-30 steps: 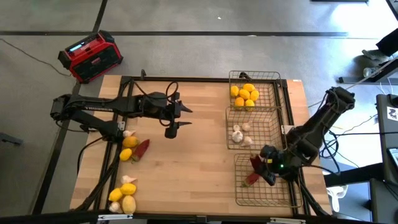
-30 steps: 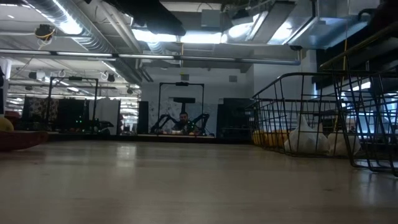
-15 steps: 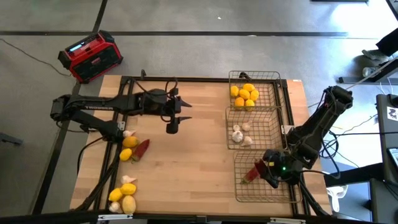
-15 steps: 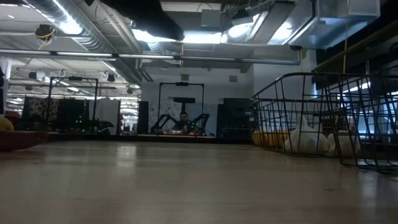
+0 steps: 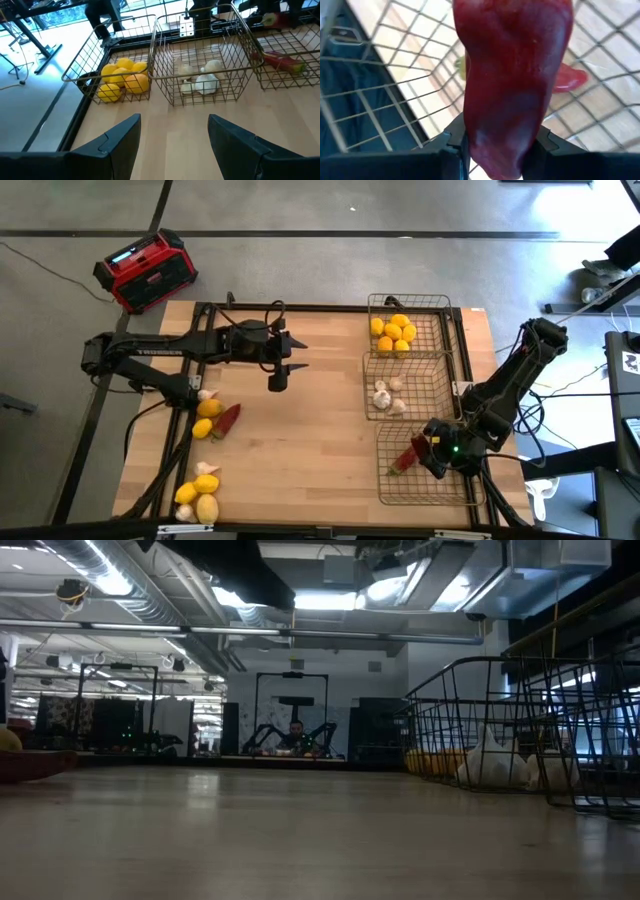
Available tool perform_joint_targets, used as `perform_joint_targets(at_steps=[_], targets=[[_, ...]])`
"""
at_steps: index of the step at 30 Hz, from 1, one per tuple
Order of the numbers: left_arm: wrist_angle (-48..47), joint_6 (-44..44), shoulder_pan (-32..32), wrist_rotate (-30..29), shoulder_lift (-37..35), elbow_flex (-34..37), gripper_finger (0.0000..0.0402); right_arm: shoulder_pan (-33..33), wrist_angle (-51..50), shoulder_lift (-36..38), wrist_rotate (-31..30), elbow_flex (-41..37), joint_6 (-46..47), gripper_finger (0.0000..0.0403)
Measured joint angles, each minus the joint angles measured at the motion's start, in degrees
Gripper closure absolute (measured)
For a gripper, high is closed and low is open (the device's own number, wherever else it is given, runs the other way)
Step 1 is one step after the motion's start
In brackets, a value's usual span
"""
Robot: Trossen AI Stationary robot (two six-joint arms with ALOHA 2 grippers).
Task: Sort produce into baskets
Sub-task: Put the red chili pepper into the bottom wire basket
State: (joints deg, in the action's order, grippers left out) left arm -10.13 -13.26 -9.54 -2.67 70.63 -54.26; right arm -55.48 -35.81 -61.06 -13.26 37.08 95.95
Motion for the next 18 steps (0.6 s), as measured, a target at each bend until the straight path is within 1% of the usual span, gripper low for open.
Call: perform_joint_targets(at_steps=[5,7,10,14,18], targets=[[0.0,0.0,0.0,0.0,0.0,0.0,0.0175,0.0,-2.1,0.0,0.4,0.0,1.7,0.0285],[0.0,0.0,0.0,0.0,0.0,0.0,0.0175,0.0,-2.1,0.0,0.3,0.0,2.7,0.0271],[0.0,0.0,0.0,0.0,0.0,0.0,0.0175,0.0,-2.8,0.0,0.5,0.0,6.3,0.0239],[0.0,0.0,0.0,0.0,0.0,0.0,0.0175,0.0,-2.9,0.0,2.2,0.0,6.4,0.0201],[0.0,0.0,0.0,0.0,0.0,0.0,0.0175,0.0,-2.8,0.0,3.0,0.0,5.9,0.0187]])
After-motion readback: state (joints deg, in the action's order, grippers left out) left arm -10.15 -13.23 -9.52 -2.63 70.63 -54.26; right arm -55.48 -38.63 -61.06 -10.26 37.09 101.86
